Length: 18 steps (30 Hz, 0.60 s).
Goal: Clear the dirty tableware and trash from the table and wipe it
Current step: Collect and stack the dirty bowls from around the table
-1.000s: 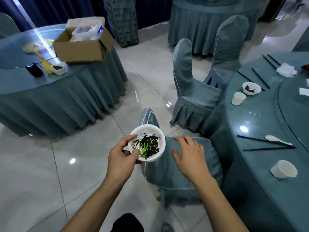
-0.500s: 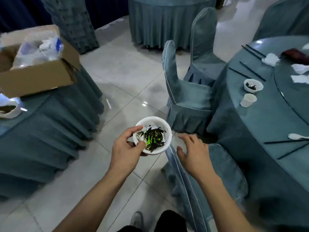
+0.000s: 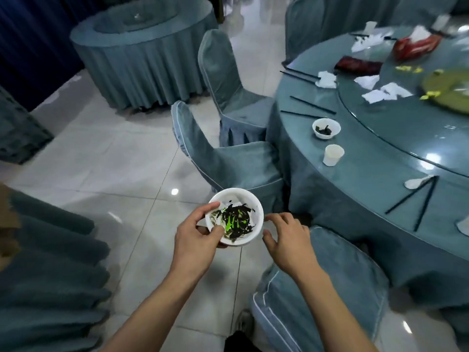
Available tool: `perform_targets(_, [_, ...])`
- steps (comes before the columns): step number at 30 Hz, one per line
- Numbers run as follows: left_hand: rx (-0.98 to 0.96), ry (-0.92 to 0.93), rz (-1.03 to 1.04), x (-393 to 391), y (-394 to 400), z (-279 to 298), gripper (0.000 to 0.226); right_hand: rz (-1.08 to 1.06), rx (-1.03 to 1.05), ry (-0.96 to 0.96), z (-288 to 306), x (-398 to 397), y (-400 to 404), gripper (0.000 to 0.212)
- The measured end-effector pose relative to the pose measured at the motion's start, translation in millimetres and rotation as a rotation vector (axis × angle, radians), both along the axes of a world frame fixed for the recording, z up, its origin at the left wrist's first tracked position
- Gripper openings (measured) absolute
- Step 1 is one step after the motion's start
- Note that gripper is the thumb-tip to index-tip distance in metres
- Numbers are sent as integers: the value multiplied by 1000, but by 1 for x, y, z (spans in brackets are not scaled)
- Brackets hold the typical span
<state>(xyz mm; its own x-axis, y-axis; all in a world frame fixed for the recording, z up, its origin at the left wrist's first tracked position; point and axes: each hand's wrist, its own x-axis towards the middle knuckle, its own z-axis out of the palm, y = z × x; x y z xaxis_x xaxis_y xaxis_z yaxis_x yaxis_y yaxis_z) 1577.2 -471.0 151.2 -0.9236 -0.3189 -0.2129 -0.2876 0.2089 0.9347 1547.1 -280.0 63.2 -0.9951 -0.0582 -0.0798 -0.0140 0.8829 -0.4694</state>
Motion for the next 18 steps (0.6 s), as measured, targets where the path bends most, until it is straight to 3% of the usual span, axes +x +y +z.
perform_targets(8, [19, 5, -199, -132, 18, -3, 50, -186, 3, -52, 7, -81, 25, 40])
perform_targets(18, [-70, -40, -581, -302, 57, -69, 54, -502, 69, -166, -12, -188, 82, 35])
